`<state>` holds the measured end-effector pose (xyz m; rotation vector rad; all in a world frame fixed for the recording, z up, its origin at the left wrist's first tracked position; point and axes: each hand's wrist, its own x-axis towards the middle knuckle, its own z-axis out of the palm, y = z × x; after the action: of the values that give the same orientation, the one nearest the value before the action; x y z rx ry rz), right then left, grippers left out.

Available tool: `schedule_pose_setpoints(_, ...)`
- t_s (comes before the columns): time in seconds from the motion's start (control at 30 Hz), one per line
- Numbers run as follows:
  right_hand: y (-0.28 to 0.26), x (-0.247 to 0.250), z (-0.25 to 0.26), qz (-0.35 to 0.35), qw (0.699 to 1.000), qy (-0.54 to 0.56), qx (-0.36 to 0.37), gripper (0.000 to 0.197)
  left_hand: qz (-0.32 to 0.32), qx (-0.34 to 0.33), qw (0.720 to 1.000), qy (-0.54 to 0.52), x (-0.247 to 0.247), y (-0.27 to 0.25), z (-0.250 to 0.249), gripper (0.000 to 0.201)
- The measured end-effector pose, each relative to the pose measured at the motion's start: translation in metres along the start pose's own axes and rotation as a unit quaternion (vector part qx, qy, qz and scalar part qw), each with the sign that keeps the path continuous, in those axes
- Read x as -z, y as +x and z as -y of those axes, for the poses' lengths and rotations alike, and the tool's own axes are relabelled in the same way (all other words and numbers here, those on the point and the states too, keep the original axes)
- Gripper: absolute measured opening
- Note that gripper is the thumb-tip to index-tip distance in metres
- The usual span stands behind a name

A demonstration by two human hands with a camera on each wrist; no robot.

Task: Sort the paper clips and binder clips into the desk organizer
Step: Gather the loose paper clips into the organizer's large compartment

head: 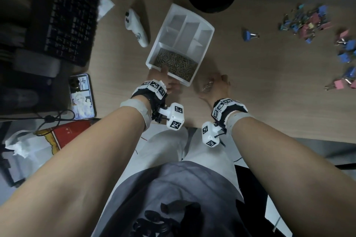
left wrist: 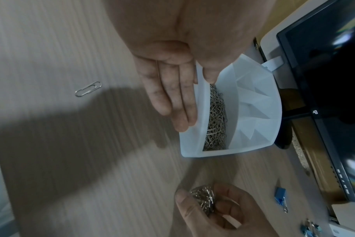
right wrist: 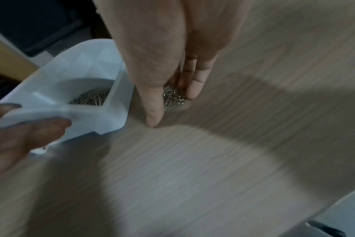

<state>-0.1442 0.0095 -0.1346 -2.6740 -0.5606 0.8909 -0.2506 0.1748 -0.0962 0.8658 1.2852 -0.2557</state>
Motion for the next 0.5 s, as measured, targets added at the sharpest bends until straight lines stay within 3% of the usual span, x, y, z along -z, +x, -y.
schedule_pose_setpoints(0.1,0.005,-0.003,0.002,-0.017,1.000,0.014,0.021,0.037,0.009,0.009,1.000,0.019,-0.003,0.004,0.002,0.057)
schedule_pose_setpoints(0.2,0.012,0.000,-0.006,0.016,1.000,0.007,0.023,0.016,0.013,0.020,1.000,-0.001,-0.004,0.005,0.002,0.050)
schedule_pose_setpoints(0.37,0.017,0.002,-0.009,0.051,0.998,-0.027,0.035,0.007,0.006,0.019,0.999,-0.031,-0.002,0.005,0.002,0.051)
schedule_pose_setpoints(0.5,0.020,-0.003,-0.013,0.039,0.998,-0.045,0.037,0.006,-0.003,0.007,1.000,-0.022,0.001,0.011,0.005,0.054)
